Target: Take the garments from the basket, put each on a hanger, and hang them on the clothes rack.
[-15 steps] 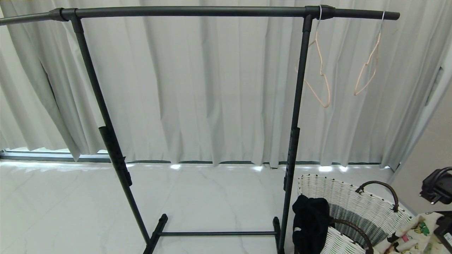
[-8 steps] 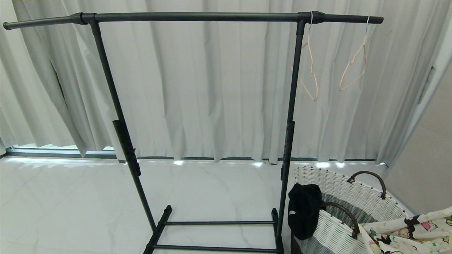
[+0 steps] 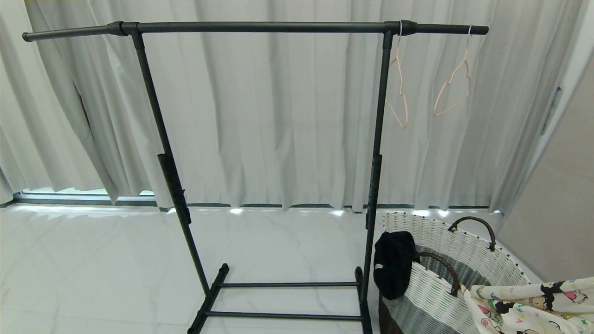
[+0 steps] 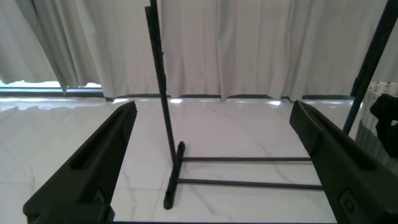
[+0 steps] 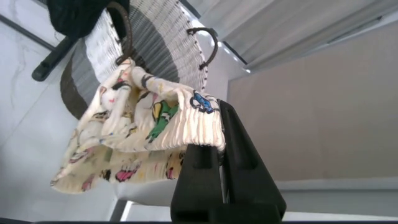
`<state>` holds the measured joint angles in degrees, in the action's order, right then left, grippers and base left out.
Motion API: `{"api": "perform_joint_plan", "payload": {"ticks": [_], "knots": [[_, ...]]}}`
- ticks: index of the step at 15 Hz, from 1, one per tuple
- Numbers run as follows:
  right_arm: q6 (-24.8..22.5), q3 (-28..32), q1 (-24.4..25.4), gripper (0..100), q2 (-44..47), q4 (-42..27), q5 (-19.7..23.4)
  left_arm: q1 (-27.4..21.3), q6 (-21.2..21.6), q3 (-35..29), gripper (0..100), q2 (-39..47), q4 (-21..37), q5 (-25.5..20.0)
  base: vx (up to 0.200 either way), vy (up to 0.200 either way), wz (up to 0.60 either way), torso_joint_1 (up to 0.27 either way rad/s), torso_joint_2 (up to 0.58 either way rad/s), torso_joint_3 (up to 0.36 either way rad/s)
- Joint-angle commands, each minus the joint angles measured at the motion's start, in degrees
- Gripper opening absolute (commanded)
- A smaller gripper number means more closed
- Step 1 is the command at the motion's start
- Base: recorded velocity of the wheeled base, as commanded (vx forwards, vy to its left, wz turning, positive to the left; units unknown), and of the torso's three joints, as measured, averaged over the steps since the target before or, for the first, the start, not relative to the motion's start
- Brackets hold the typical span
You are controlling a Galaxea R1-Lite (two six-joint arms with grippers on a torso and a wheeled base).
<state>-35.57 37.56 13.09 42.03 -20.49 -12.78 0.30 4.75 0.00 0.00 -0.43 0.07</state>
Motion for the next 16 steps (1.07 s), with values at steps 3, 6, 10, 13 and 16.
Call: {"api": "perform_joint_plan", "payload": {"ticks": [3, 6, 10, 13, 16], "knots": [[-0.2, -0.38, 0.09, 0, -0.11, 0.1, 0.12, -0.04, -0.01, 0.0, 100, 0.09, -0.01, 0.01, 0.0, 0.2, 0.0, 0.005, 0.0, 0.001], [-0.64, -1.0, 0.62, 0, -0.11, 0.1, 0.21, -0.04, -0.01, 0.0, 100, 0.09, -0.01, 0.01, 0.0, 0.2, 0.0, 0.002, 0.0, 0.001], [-0.64, -1.17, 1.85, 0, -0.02, 0.1, 0.21, -0.04, -1.15, 0.0, 100, 0.0, -0.01, 0.01, 0.0, 0.1, 0.0, 0.002, 0.0, 0.001], [-0.64, -1.08, 3.96, 0, 0.86, 0.28, 0.91, -0.04, -3.88, 0.0, 100, 0.0, -0.01, 0.37, 0.0, 0.0, 0.0, 0.0, 0.0, 0.0], [-0.55, -0.29, 12.04, 0, 3.67, 1.07, 0.91, -0.04, -3.88, 0.0, 100, 0.0, -0.01, 0.37, 0.0, 0.0, 0.0, 0.0, 0.0, 0.0]]}}
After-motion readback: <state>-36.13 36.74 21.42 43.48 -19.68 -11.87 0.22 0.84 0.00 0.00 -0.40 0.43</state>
